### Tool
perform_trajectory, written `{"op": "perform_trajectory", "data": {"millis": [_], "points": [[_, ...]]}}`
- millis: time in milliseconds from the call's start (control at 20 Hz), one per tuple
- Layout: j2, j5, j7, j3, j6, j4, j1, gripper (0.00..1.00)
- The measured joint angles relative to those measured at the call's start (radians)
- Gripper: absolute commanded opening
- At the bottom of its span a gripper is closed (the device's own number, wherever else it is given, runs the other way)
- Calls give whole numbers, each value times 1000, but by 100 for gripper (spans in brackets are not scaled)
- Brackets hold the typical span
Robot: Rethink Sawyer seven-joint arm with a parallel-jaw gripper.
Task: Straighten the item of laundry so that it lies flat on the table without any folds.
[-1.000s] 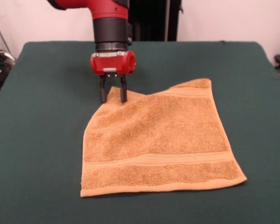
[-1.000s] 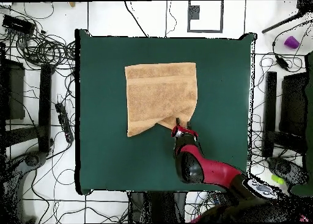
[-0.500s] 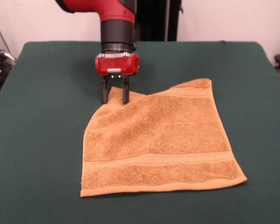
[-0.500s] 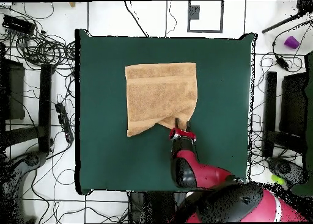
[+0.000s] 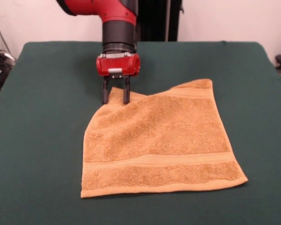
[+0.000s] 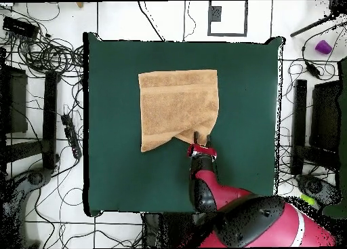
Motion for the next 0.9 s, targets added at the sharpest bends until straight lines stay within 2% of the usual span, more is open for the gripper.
{"op": "perform_trajectory", "data": {"millis": [100, 700, 900], "points": [[0, -20, 0, 0, 0, -4, -6, 100], [8, -305, 0, -8, 15, -14, -132, 100], [4, -374, 0, -16, 26, -14, -156, 100]]}}
